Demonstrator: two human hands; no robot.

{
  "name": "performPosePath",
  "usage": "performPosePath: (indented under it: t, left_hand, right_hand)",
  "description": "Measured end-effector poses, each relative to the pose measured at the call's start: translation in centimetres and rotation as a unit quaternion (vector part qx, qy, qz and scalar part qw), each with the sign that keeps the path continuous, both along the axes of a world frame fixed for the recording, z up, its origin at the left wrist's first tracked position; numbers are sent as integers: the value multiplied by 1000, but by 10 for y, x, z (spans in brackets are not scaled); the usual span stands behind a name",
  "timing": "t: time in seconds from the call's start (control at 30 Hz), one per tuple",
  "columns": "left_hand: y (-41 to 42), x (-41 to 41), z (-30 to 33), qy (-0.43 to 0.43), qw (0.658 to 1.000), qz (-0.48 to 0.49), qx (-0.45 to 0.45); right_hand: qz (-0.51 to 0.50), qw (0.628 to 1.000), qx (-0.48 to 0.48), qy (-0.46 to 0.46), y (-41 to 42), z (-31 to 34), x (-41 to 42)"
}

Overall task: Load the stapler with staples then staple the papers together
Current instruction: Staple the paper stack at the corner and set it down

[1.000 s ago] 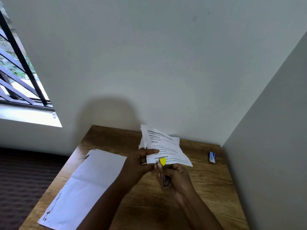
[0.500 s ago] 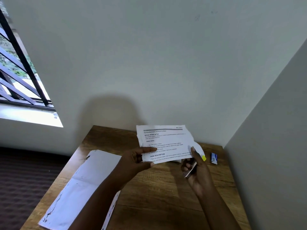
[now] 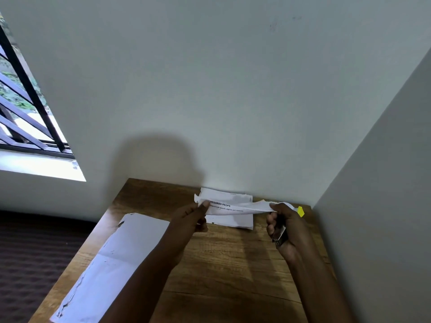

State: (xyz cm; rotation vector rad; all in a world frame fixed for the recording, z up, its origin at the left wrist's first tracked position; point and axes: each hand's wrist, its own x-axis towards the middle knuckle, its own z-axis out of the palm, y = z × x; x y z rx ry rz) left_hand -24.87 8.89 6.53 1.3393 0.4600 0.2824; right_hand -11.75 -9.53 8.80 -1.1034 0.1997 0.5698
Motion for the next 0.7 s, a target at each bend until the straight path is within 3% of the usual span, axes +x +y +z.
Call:
performPosePath:
  t: [0.13, 0.43, 0.57, 0.63, 0.7]
  left_hand:
    - [0, 1, 3, 4, 996, -22, -90]
    - [3, 1, 0, -14, 992, 8, -124]
    - [6, -2, -3, -1, 999, 25, -39]
    - [7, -3, -5, -5, 999, 38, -12]
    - [6, -3, -5, -17, 999, 45, 1]
  right_hand:
    - [4, 1000, 3, 10, -1, 2, 0]
    - [25, 999, -24, -18, -3, -20, 0]
    - [82, 989, -123, 13, 1, -51, -13]
    - [144, 969, -200, -26, 9, -70, -27]
    - [222, 896, -353, -154, 13, -102, -35]
